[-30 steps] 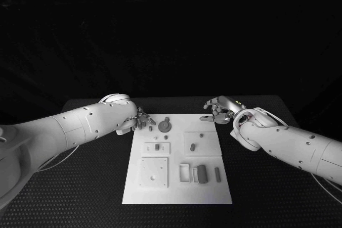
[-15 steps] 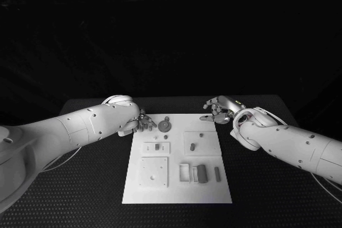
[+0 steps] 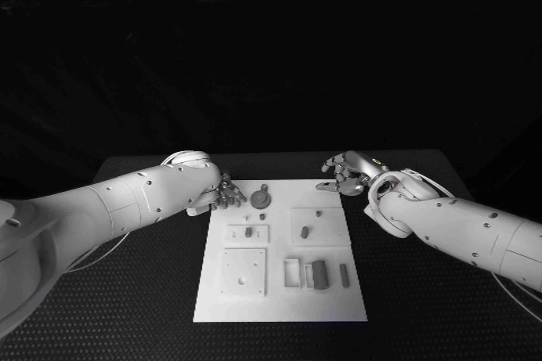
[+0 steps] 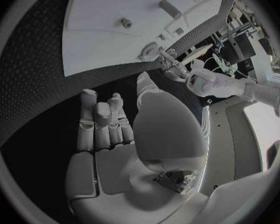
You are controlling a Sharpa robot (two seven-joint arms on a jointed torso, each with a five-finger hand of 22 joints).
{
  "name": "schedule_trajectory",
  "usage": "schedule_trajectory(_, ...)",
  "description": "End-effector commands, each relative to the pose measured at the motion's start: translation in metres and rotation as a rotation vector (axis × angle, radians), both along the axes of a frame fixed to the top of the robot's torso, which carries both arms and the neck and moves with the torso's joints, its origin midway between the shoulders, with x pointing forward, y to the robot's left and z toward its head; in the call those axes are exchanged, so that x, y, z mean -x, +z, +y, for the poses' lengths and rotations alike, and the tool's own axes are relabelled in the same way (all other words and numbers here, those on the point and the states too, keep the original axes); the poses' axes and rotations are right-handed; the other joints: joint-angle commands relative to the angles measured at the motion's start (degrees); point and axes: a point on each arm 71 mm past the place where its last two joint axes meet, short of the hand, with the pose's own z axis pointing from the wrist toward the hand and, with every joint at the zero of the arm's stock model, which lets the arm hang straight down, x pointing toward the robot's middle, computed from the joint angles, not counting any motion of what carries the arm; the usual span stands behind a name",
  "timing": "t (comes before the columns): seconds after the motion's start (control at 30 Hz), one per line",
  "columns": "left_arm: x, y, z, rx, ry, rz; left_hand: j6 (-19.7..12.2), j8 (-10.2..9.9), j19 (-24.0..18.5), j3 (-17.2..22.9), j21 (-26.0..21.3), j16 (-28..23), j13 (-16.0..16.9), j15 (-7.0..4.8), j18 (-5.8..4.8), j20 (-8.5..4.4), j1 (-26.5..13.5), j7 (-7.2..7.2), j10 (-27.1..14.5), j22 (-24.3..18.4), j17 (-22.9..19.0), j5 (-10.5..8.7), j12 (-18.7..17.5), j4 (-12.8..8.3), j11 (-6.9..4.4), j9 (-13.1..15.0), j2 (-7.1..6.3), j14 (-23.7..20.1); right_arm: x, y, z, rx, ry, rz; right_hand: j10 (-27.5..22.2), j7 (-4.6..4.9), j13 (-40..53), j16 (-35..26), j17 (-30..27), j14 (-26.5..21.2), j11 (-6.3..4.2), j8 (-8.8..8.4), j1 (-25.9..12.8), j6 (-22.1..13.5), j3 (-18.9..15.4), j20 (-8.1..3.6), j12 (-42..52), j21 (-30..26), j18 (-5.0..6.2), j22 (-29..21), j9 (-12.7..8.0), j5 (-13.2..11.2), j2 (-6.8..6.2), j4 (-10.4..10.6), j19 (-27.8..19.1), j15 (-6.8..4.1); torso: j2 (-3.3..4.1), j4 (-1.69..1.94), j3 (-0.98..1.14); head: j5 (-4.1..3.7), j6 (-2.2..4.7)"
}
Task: Assemble the parts on the task board
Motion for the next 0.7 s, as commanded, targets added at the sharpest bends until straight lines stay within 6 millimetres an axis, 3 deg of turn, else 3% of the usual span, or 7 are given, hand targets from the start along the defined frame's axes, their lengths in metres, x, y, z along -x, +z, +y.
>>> schedule_trajectory(0.03,0.0002,0.0,-0.0028,0.013,-0.014,0.005,0.3,0.3,-0.1,-0.4,-0.1,0.3,-0.1,-0.16,-0.85,-0.29,0.4,-0.02,0.0,0.0,-0.1,0.3,0.3,-0.2,-0.37,-0.1,0.58,0.0,0.0003,-0.0002,0.0015,0.001,0.01,0.001,-0.3,1.69,-0.1,0.3,-0.1,-0.4,0.02,-0.35,-0.5,-1.3,0.4,-0.37,0.2,-0.1,1.73,0.0,0.1,0.0,-0.01,-0.1,0.0,0.07,0.02,0.06,-0.02,0.02,0.01)
schedule_trajectory(0.23,-0.0002,-0.0005,-0.0031,0.036,-0.007,0.013,0.5,0.3,-0.1,-1.3,-0.1,0.4,-0.3,-0.14,-0.85,-0.24,1.8,-0.06,0.1,0.0,-0.4,0.47,0.4,-1.9,-0.4,-0.3,2.22,0.0,0.0003,-0.0003,0.0016,0.001,0.01,0.003,-0.3,1.69,-0.1,0.3,-0.1,-0.4,0.02,-0.35,-0.4,-1.3,0.4,-0.38,0.2,-0.1,1.73,0.0,0.1,0.0,0.0,-0.1,0.0,0.07,0.0,0.01,-0.04,0.06,-0.03)
schedule_trajectory(0.37,-0.0005,-0.0007,-0.0031,0.044,-0.008,0.013,0.6,0.2,-0.2,-1.6,-0.2,0.4,-0.5,-0.06,-0.85,-0.17,2.8,-0.03,0.0,-0.1,-0.6,0.59,0.4,-3.4,-0.37,-0.6,2.1,-0.1,0.0004,-0.0003,0.0012,0.002,0.01,0.003,-0.3,1.69,-0.1,0.3,-0.1,-0.4,0.03,-0.35,-0.4,-1.3,0.5,-0.38,0.2,-0.1,1.73,0.0,0.1,0.0,0.0,-0.1,0.0,0.07,0.01,0.02,-0.06,0.03,-0.09)
schedule_trajectory(0.7,-0.0011,-0.0019,-0.0048,0.056,-0.005,0.016,0.5,0.1,-0.2,-1.5,-0.2,0.4,-0.6,-0.03,-0.85,-0.12,2.9,0.02,-0.1,-0.2,-0.7,0.65,0.3,-3.6,-0.33,-0.7,2.11,-0.1,0.0003,-0.0004,0.0015,0.002,0.01,0.005,-0.3,1.7,-0.1,0.3,-0.1,-0.4,0.03,-0.36,-0.4,-1.3,0.5,-0.38,0.3,-0.1,1.73,0.0,0.1,0.0,-0.02,-0.1,0.0,0.07,0.0,0.0,-0.03,-0.05,-0.11)
